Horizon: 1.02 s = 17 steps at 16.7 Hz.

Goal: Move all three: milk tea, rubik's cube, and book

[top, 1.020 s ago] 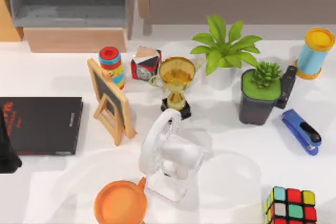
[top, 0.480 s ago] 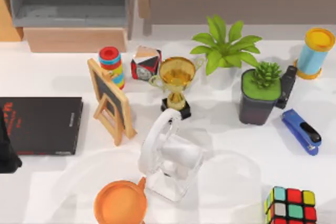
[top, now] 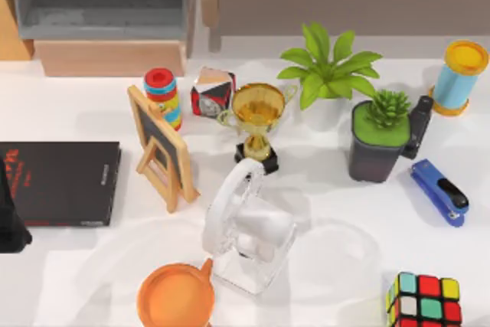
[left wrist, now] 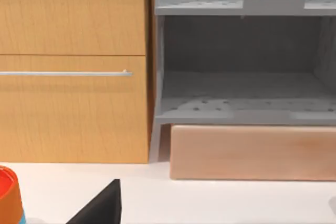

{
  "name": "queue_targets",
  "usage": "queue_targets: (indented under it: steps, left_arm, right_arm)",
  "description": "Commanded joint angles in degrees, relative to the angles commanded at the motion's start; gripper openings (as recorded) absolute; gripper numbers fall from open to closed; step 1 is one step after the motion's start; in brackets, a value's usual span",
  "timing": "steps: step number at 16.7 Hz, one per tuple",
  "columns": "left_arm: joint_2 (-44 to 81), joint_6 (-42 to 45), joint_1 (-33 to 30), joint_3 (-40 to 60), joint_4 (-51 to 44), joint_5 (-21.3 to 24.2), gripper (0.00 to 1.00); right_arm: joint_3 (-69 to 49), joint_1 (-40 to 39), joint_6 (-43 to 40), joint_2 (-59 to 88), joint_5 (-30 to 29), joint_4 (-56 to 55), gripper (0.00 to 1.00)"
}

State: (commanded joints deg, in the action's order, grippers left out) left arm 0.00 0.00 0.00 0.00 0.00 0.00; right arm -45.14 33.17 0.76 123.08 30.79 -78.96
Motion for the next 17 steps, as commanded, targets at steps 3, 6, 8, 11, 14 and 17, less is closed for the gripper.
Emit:
queue_targets:
  steps: [3,6,8,11,14,17]
  left_arm:
    - [0.00,0.00,0.00,0.00,0.00,0.00,1.00]
    - [0.00,0.00,0.00,0.00,0.00,0.00,1.00]
    - [0.00,0.00,0.00,0.00,0.00,0.00,1.00]
    - [0.00,0.00,0.00,0.00,0.00,0.00,1.00]
    - [0.00,0.00,0.00,0.00,0.00,0.00,1.00]
    - [0.00,0.00,0.00,0.00,0.00,0.00,1.00]
  right_arm:
    - [-0.05,-0.26,0.00,0.12,-0.07,0.34,1.00]
    - [1.04,0.22,0.05,-3.68,0.45,3.49,1.00]
    - [1.53,0.53,0.05,-6.70,0.84,5.18,1.00]
    - [2.47,1.09,0.10,-11.66,1.39,8.55,1.00]
    - [3.14,1.48,0.14,-13.01,1.85,10.00,1.00]
    - [2.88,1.16,0.14,-12.82,1.77,9.84,1.00]
